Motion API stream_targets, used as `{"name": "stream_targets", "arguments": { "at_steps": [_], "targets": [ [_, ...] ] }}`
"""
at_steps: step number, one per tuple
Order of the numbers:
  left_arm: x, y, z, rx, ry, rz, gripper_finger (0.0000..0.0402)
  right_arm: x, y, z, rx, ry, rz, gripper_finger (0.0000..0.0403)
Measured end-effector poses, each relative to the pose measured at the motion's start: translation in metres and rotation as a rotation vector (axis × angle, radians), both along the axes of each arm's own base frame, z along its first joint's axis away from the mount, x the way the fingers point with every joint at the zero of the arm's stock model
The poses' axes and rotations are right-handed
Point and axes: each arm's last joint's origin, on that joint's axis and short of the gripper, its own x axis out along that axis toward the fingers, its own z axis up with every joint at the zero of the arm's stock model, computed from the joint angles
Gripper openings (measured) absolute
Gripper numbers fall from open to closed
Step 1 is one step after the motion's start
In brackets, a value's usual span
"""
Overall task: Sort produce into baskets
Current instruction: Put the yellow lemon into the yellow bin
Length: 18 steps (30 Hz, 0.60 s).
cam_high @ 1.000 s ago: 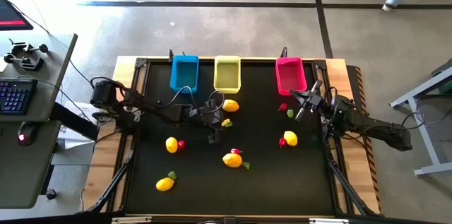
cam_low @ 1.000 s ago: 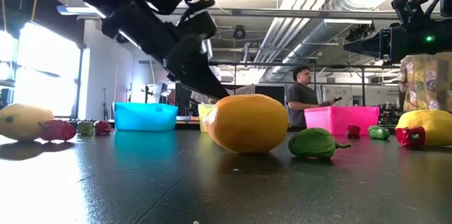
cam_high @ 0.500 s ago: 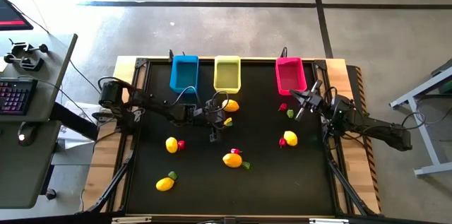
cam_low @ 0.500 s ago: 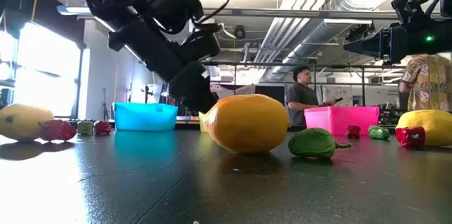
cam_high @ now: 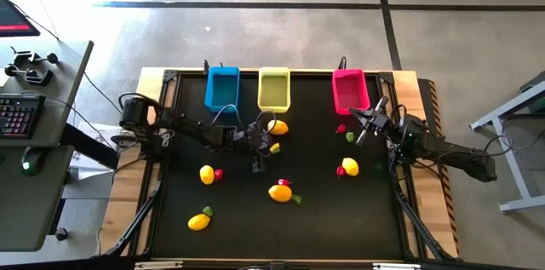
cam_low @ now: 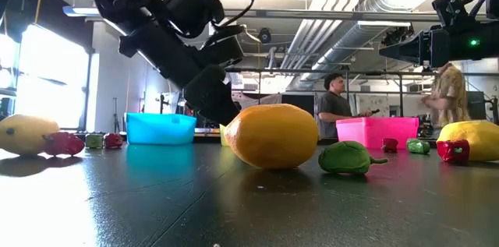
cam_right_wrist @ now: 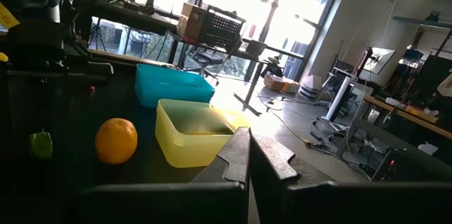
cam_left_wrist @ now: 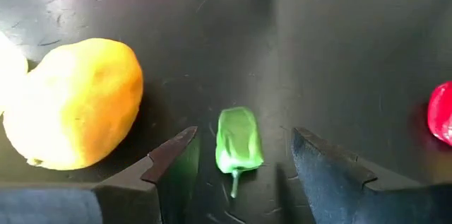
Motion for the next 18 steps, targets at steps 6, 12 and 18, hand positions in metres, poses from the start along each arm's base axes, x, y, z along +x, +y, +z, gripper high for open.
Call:
{"name": "stream_targets", "arguments": {
  "at_steps": [6, 12, 18],
  "targets": [
    [-0.002, 0.0, 0.009, 0.055, 0.053, -0.036, 0.0214, 0.0, 0.0, 0.0, 0.0, 0.0, 0.0, 0.0],
    [-0.004, 0.005, 0.022, 0.099, 0.163, -0.055, 0.0213, 0.0, 0.0, 0.0, 0.0, 0.0, 0.0, 0.0],
    [-0.003, 0.007, 0.023, 0.08, 0.158, -0.099, 0.0214, 0.0, 0.0, 0.0, 0.0, 0.0, 0.0, 0.0]
  ]
}}
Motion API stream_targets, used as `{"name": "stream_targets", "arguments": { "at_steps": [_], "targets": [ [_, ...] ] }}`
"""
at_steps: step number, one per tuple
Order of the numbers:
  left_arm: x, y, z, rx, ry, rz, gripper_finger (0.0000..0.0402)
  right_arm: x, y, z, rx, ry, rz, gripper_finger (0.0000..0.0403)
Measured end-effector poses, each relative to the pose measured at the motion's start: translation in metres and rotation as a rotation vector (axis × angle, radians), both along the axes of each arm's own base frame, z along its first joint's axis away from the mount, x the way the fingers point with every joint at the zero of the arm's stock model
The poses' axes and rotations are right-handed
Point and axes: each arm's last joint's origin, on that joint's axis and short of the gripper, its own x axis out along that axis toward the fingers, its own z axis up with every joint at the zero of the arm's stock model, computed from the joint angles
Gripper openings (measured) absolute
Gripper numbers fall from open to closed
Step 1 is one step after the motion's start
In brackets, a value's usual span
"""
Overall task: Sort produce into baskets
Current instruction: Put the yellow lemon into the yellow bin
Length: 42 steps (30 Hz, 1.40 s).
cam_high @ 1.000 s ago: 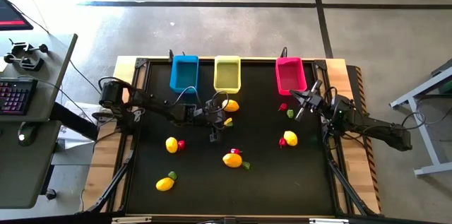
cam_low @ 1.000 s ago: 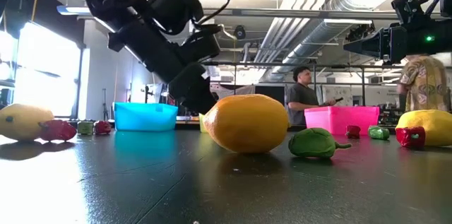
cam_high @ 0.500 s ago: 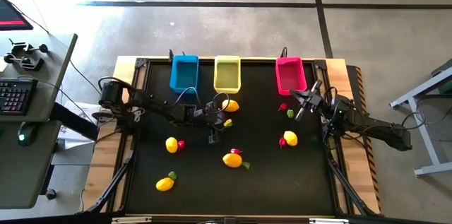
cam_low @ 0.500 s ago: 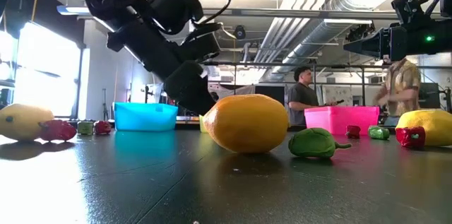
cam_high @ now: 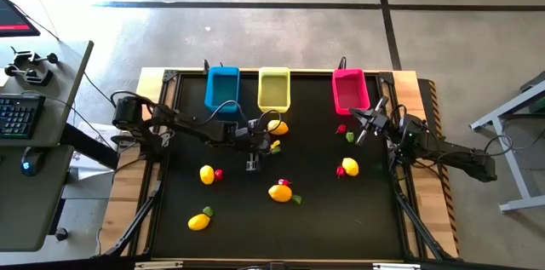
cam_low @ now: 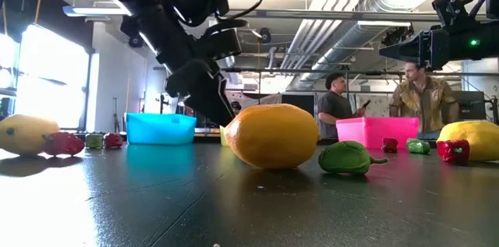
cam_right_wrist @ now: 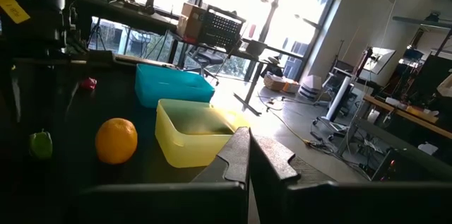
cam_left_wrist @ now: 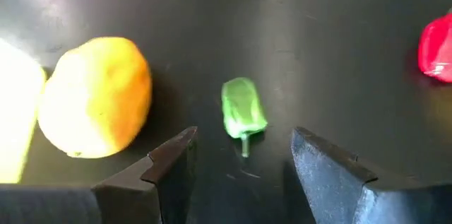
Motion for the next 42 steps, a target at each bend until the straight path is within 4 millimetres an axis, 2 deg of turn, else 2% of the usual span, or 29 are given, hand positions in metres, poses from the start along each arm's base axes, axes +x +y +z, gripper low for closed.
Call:
{"name": "stream_targets", "arguments": {
  "at_steps": [7, 14, 18, 22, 26, 30, 35, 39, 42],
  "targets": [
    [0.003, 0.011, 0.004, 0.033, -0.017, 0.02, 0.0213, 0.0, 0.0, 0.0, 0.0, 0.0, 0.0, 0.0],
    [0.022, 0.031, 0.043, 0.101, 0.019, 0.015, 0.0213, 0.0, 0.0, 0.0, 0.0, 0.0, 0.001, 0.0],
    [0.031, 0.042, 0.063, 0.114, 0.04, -0.028, 0.0192, 0.0, 0.0, 0.0, 0.0, 0.0, 0.0, 0.0],
    [0.039, 0.053, 0.069, 0.083, 0.114, -0.07, 0.0159, 0.0, 0.0, 0.0, 0.0, 0.0, 0.001, 0.0],
    [0.049, 0.059, 0.068, 0.128, 0.213, -0.094, 0.0153, 0.0, 0.0, 0.0, 0.0, 0.0, 0.001, 0.0],
    [0.061, 0.062, 0.056, 0.204, 0.3, -0.078, 0.0181, 0.0, 0.0, 0.0, 0.0, 0.0, 0.001, 0.0],
    [0.074, 0.065, 0.041, 0.234, 0.356, -0.058, 0.0237, 0.0, 0.0, 0.0, 0.0, 0.0, 0.0, 0.0],
    [0.08, 0.066, 0.035, 0.242, 0.367, -0.052, 0.0276, 0.0, 0.0, 0.0, 0.0, 0.0, 0.0, 0.0],
    [0.079, 0.067, 0.033, 0.241, 0.385, -0.053, 0.0289, 0.0, 0.0, 0.0, 0.0, 0.0, 0.001, 0.0]
  ]
}}
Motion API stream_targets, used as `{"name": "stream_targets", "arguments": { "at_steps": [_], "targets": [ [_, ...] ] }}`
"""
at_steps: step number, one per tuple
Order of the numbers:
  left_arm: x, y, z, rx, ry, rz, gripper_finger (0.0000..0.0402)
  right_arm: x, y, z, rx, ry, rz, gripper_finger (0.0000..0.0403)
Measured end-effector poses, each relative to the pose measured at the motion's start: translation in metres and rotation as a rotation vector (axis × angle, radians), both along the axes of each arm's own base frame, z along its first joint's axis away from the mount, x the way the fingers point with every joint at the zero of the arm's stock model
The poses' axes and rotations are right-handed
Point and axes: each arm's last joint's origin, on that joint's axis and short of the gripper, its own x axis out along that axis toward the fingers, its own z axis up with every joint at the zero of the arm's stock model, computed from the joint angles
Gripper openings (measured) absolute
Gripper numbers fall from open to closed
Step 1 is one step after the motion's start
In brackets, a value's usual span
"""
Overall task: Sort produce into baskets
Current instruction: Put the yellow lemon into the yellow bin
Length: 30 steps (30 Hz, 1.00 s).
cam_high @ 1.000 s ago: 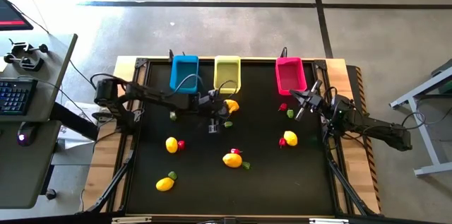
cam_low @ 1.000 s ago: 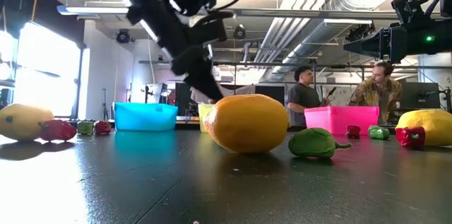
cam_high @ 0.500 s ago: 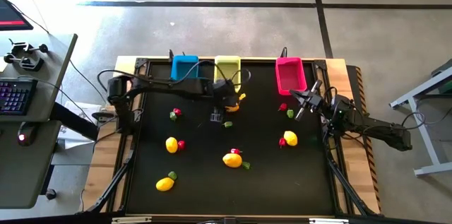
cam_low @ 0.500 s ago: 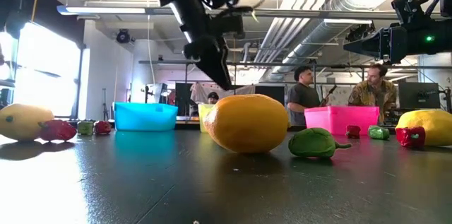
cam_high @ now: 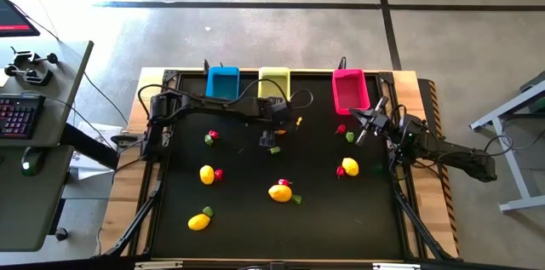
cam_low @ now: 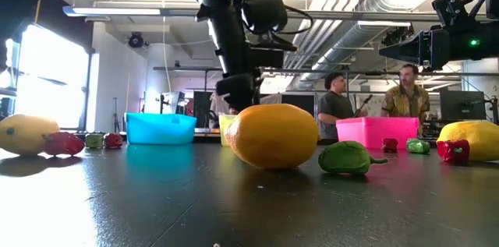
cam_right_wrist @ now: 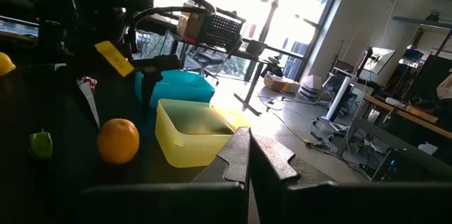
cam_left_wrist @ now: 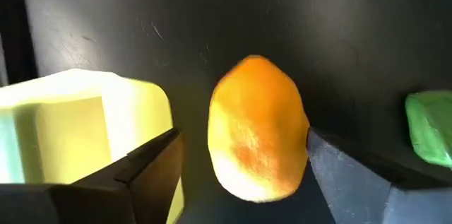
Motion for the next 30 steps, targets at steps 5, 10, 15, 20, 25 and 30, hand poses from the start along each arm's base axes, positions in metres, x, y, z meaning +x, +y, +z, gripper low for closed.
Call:
{"name": "stream_targets", "arguments": {
  "at_steps": [5, 10, 15, 20, 25, 30],
  "targets": [
    [-0.002, 0.003, -0.001, -0.023, 0.013, 0.007, 0.0291, 0.0, 0.0, 0.0, 0.0, 0.0, 0.0, 0.0],
    [-0.001, 0.005, -0.005, -0.094, 0.004, 0.01, 0.0291, 0.0, 0.0, 0.0, 0.0, 0.0, 0.0, 0.0],
    [0.002, 0.006, -0.018, -0.103, 0.024, 0.015, 0.0291, 0.0, 0.0, 0.0, 0.0, 0.0, 0.0, 0.0],
    [0.003, 0.006, -0.021, -0.111, 0.019, 0.043, 0.0284, 0.0, 0.0, 0.0, 0.0, 0.0, 0.0, 0.0],
    [0.0, 0.006, -0.012, -0.112, 0.006, 0.051, 0.0242, 0.0, 0.0, 0.0, 0.0, 0.0, 0.0, 0.0],
    [-0.006, 0.006, 0.004, -0.096, 0.002, 0.042, 0.0189, 0.0, 0.0, 0.0, 0.0, 0.0, 0.0, 0.0]
  ]
}}
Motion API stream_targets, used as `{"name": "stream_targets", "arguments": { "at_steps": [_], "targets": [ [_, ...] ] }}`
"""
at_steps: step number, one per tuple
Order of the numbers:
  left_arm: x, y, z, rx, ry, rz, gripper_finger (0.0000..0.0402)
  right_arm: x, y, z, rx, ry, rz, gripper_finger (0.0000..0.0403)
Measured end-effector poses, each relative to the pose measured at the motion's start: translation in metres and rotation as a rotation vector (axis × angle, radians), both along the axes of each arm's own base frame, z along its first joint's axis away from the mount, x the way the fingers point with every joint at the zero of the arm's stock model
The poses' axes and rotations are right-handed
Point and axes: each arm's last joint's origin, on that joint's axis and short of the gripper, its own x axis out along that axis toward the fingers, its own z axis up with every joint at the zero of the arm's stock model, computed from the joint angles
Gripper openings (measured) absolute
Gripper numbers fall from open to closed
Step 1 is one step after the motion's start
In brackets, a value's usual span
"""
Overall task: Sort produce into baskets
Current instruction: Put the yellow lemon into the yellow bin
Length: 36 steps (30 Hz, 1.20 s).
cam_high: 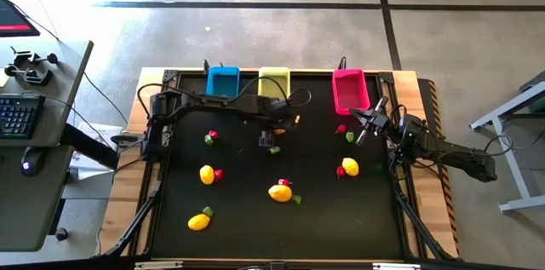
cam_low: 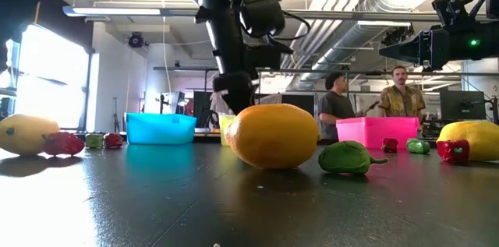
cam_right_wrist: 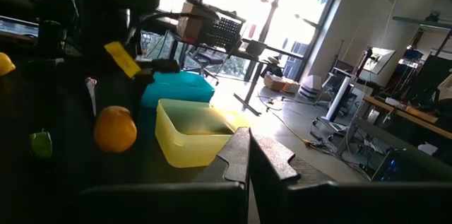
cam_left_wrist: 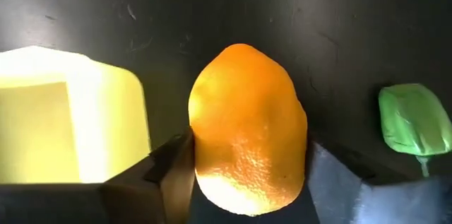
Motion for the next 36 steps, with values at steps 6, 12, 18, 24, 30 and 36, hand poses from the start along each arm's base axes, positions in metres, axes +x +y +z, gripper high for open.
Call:
{"name": "stream_targets", "arguments": {
  "at_steps": [6, 12, 18, 24, 30, 36],
  "targets": [
    [-0.015, 0.021, 0.052, 0.028, -0.097, 0.106, 0.0183, 0.0, 0.0, 0.0, 0.0, 0.0, 0.0, 0.0],
    [-0.035, 0.075, 0.079, 0.051, -0.23, 0.287, 0.0182, 0.0, 0.0, 0.0, 0.0, 0.0, 0.0, 0.0],
    [-0.041, 0.126, 0.057, 0.061, -0.232, 0.32, 0.0182, 0.0, 0.0, 0.0, 0.0, 0.0, 0.0, 0.0],
    [-0.042, 0.155, 0.036, 0.07, -0.173, 0.335, 0.018, 0.0, 0.0, 0.0, 0.0, -0.001, 0.0, 0.0],
    [-0.029, 0.167, 0.026, 0.061, -0.14, 0.289, 0.0175, 0.0, 0.0, 0.0, 0.0, -0.001, 0.0, 0.0],
    [-0.02, 0.17, 0.012, 0.093, -0.079, 0.192, 0.0175, 0.0, 0.0, 0.0, 0.0, -0.001, 0.0, 0.0]
  ]
}}
